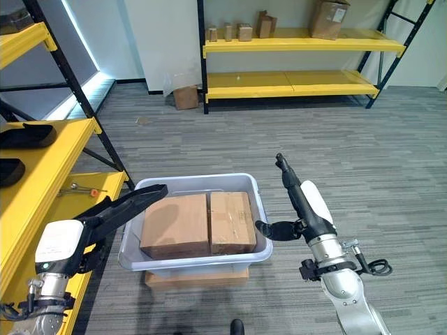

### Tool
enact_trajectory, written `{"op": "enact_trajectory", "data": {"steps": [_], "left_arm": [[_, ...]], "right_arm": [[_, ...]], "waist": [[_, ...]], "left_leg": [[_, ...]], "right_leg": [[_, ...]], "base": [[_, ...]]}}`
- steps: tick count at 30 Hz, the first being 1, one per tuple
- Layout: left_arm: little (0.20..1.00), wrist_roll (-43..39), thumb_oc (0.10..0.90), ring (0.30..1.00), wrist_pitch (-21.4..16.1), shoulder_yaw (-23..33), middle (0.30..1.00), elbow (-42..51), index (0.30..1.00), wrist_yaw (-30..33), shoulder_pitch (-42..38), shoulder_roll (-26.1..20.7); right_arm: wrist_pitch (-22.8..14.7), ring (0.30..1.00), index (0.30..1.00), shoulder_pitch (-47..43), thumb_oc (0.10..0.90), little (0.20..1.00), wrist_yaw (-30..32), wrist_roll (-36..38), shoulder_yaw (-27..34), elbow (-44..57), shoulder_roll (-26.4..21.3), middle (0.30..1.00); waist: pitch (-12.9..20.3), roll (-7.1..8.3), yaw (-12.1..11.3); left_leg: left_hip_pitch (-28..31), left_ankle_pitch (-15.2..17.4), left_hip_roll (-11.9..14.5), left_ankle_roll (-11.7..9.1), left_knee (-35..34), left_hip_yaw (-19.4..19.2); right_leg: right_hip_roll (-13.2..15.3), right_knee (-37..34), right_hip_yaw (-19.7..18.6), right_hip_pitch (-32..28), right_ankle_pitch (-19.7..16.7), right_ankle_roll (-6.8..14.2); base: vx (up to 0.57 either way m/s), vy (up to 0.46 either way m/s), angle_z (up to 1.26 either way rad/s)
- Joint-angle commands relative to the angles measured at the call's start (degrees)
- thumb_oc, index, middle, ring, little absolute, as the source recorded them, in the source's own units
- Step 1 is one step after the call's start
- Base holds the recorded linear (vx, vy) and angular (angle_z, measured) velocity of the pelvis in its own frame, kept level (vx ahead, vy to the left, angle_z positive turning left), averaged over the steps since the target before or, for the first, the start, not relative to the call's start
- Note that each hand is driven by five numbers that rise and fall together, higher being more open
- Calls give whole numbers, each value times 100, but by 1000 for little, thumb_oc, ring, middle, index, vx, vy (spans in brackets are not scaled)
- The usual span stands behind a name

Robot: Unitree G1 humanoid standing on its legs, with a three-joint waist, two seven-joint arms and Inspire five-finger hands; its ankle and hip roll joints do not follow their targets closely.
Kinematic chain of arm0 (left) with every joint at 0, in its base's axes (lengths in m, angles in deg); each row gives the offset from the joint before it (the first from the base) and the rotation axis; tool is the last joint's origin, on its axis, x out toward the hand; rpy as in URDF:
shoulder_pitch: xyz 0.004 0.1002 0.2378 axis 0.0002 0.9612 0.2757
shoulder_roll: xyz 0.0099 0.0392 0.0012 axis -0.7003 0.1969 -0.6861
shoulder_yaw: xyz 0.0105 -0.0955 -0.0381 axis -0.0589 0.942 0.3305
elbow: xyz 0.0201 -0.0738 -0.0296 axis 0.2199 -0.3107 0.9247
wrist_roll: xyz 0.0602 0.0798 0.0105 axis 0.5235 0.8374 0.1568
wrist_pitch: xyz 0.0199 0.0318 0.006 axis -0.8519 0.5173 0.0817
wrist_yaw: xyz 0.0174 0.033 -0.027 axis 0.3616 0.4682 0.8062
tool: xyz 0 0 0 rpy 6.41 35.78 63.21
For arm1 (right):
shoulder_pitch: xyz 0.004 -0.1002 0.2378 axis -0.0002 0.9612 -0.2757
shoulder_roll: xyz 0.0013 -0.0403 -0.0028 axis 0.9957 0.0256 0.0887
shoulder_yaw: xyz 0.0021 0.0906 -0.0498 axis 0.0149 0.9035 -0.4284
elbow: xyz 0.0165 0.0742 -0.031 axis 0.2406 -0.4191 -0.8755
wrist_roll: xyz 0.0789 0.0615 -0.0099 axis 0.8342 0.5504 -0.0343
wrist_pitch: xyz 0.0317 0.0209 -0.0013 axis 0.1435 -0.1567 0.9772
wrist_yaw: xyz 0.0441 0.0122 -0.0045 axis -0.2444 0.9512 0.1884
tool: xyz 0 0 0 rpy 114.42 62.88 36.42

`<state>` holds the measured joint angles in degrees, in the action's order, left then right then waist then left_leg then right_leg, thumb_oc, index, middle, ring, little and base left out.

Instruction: Move parts from the plastic box to the shelf.

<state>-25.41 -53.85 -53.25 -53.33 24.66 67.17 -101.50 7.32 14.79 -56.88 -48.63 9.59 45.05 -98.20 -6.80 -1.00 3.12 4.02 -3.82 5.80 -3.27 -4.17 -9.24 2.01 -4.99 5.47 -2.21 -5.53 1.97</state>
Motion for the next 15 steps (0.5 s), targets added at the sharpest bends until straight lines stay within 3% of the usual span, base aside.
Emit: {"op": "enact_trajectory", "data": {"steps": [1,5,7,9,10,11,13,15], "left_arm": [[300,-525,400,300,-139,742,300,492,300,648,-750,-349],[300,-536,400,300,-131,641,300,766,300,706,-970,-398],[300,-580,400,300,-169,539,300,867,300,766,-1168,-414],[300,-595,400,300,-182,478,300,898,300,786,-1301,-440],[300,-584,400,300,-254,428,300,1019,300,805,-1396,-458],[300,-583,400,300,-253,434,300,1027,300,801,-1398,-456],[300,-571,400,300,-301,400,300,1109,300,823,-1448,-455],[300,-568,400,300,-254,254,300,1098,300,861,-1597,-430]], "right_arm": [[-563,1000,1000,-964,900,1000,283,326,175,629,-143,1000],[-594,1000,1000,-1415,900,1000,509,366,-68,630,-149,1000],[-569,1000,1000,-1628,900,1000,645,298,-188,597,-191,1000],[-560,1000,1000,-1752,900,1000,724,241,-238,543,-227,1000],[-519,1000,1000,-1853,900,1000,787,124,-339,513,-247,1000],[-522,1000,1000,-1867,900,1000,793,119,-343,503,-245,1000],[-515,1000,1000,-1874,900,1000,836,82,-387,499,-217,1000],[-545,1000,1000,-1751,900,1000,882,168,-361,520,-103,1000]], "waist": [[175,32,-245],[-94,-38,-475],[-179,-11,-516],[-212,33,-484],[-204,79,-488],[-207,81,-477],[-154,138,-432],[-87,163,-329]], "left_leg": [[-196,-575,981,-577,326,873],[-659,-1333,1103,-857,117,1329],[-897,-1515,1053,-871,113,1381],[-999,-1419,1014,-787,249,1257],[-950,-1092,1018,-695,598,1019],[-998,-1095,1004,-678,641,1034],[-906,-598,979,-540,1044,841],[-512,-96,1044,-466,1516,415]], "right_leg": [[201,247,82,-197,413,327],[79,98,575,-198,461,218],[147,43,802,-165,487,211],[241,48,955,-58,429,205],[357,77,1174,70,393,199],[370,85,1187,93,368,202],[504,93,1388,144,310,188],[647,181,1740,86,320,178]], "base": [[-166,-132,20],[-201,-99,64],[-194,-49,92],[-202,-49,89],[-167,-36,110],[-213,-83,106],[-149,-24,95],[-131,89,114]]}}
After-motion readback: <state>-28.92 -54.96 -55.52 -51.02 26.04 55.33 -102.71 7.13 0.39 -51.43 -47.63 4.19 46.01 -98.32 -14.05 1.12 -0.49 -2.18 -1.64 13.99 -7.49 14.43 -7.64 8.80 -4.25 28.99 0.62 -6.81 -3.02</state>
